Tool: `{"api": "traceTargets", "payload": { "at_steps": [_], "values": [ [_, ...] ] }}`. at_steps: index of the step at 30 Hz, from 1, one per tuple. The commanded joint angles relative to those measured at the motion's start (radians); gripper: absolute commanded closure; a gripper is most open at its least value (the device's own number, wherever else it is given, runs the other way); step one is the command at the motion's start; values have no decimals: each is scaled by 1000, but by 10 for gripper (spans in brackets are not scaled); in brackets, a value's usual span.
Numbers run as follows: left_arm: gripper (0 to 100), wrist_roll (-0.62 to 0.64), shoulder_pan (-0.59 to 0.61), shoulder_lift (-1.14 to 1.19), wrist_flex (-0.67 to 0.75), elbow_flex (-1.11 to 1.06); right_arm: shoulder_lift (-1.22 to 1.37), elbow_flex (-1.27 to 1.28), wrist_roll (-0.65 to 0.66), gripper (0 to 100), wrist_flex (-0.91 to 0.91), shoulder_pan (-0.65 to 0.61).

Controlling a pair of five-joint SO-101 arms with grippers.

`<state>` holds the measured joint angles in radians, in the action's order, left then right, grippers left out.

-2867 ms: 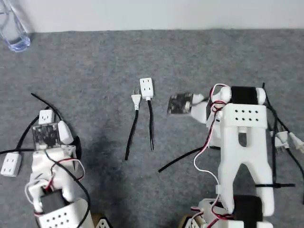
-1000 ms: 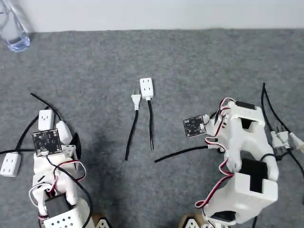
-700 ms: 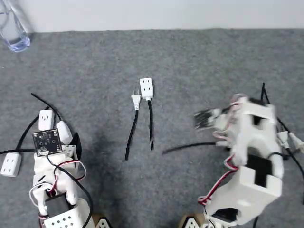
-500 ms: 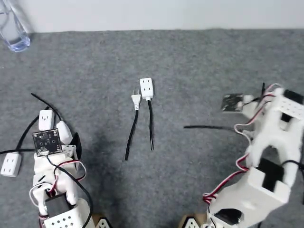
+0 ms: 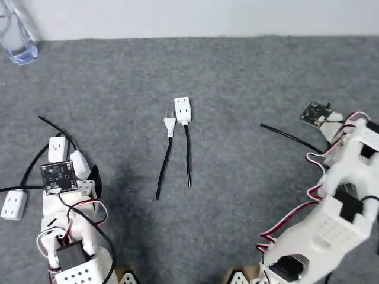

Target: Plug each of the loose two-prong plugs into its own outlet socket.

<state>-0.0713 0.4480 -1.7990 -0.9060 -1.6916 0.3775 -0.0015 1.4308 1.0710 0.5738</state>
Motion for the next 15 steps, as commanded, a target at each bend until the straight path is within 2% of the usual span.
{"api": "traceTargets", "payload": {
  "at_steps": [1,7,11,13,15],
  "values": [
    [739,5,-6,-5,14,8,-120,-58,-11,792,25,-10],
    [739,3,-6,-5,14,8,-186,-58,-8,819,-51,16],
    [739,3,-6,-5,12,8,-105,-58,17,998,-185,21],
    [739,3,-6,-5,12,8,-48,-58,29,964,-248,39],
    [739,3,-6,-5,12,8,5,-87,31,976,-300,62]
  ]
}}
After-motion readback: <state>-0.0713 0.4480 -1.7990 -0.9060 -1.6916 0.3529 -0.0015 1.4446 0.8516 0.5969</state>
